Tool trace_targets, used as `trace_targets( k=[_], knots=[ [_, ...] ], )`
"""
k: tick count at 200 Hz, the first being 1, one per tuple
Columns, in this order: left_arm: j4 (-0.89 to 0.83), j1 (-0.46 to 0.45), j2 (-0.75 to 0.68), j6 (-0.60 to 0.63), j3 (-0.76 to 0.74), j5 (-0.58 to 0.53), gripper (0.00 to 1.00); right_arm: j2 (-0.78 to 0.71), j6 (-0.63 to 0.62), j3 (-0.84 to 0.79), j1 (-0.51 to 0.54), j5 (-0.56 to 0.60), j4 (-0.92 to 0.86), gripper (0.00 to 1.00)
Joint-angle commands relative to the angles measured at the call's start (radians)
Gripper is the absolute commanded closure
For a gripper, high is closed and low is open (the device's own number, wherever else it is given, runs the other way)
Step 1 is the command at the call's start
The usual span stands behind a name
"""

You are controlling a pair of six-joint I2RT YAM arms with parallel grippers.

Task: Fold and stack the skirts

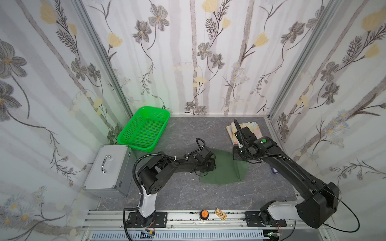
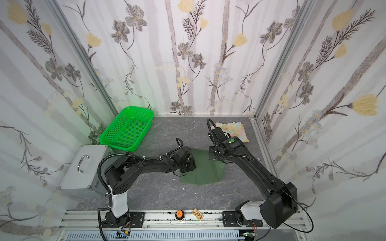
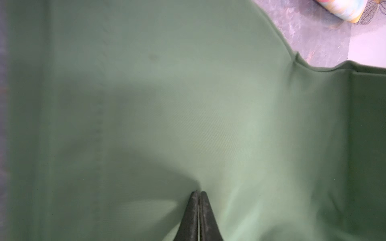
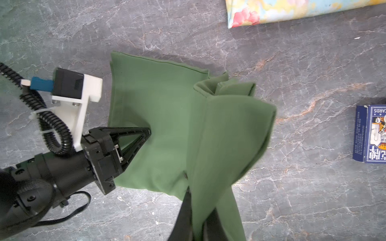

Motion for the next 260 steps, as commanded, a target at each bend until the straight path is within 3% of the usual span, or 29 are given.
trace_targets(
  k=[1, 49, 99, 129, 156, 220, 260],
  knots=[
    [0.034, 0.000, 0.004, -0.017, -0.009, -0.013, 0.92, 0.016, 0.073, 0.016, 0.020, -0.030, 0.095, 1.00],
    [0.042, 0.003, -0.019, 0.012, 0.015, -0.009, 0.93, 0.008, 0.078, -0.020, -0.006, -0.010, 0.118, 1.00],
    [0.054, -0.023, 0.026, 0.044, 0.171, 0.150, 0.92, -0.059, 0.067, -0.053, -0.054, 0.001, 0.089, 1.00],
    [0.098, -0.050, 0.070, -0.005, 0.205, 0.231, 0.92, -0.096, 0.065, -0.087, -0.083, -0.011, 0.096, 1.00],
    [0.273, -0.070, 0.111, -0.138, 0.159, 0.326, 0.93, -0.122, 0.052, -0.102, -0.115, -0.007, 0.090, 1.00],
    [0.276, -0.164, 0.214, -0.172, 0.281, 0.337, 0.94, -0.160, -0.006, -0.098, -0.198, 0.009, 0.053, 1.00],
    [0.276, -0.169, 0.271, -0.174, 0.368, 0.334, 0.95, -0.179, -0.039, -0.096, -0.233, 0.044, 0.024, 1.00]
  ],
)
